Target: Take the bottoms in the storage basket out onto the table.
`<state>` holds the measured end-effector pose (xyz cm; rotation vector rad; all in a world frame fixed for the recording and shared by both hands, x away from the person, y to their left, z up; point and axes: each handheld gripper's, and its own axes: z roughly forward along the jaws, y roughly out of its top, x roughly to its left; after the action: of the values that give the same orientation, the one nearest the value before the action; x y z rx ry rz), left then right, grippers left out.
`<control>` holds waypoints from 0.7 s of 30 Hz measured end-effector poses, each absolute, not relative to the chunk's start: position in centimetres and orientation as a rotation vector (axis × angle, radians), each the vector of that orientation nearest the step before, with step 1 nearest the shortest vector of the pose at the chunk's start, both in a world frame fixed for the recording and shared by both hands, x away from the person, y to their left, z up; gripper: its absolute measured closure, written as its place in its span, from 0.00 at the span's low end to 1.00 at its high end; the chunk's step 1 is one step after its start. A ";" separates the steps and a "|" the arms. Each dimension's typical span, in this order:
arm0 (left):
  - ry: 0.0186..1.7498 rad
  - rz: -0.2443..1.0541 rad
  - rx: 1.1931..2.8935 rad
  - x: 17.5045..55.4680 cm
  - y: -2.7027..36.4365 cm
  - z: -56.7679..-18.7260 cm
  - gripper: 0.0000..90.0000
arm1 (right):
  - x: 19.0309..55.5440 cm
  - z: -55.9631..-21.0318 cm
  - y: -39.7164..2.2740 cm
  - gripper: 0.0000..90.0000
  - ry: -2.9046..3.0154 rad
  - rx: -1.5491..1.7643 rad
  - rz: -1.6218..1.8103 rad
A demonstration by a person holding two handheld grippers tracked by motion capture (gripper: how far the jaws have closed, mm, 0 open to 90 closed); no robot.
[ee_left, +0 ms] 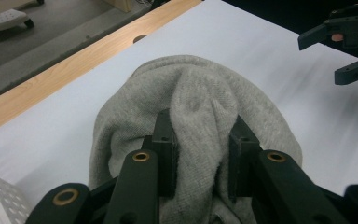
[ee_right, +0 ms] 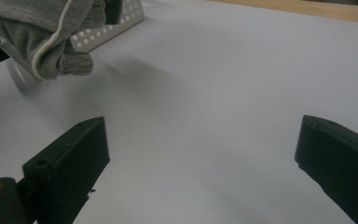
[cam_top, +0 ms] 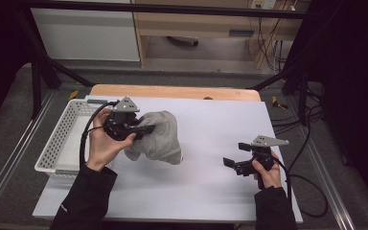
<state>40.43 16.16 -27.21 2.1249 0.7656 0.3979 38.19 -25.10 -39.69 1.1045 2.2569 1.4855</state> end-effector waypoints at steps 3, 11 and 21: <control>0.765 0.402 2.129 40.6 15.8 -27.5 0.77 | 38.2 -39.7 -25.1 0.04 2.257 1.106 1.485; 0.764 0.395 2.126 41.2 15.4 -28.3 0.77 | 38.2 -39.7 -25.1 0.04 2.257 1.105 1.486; 0.772 0.379 2.133 41.8 14.9 -29.7 0.77 | 38.2 -39.7 -25.1 0.04 2.257 1.103 1.485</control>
<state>41.77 14.86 -29.73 2.1332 0.7721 0.3794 38.19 -25.11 -39.69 1.1035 2.2569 1.4853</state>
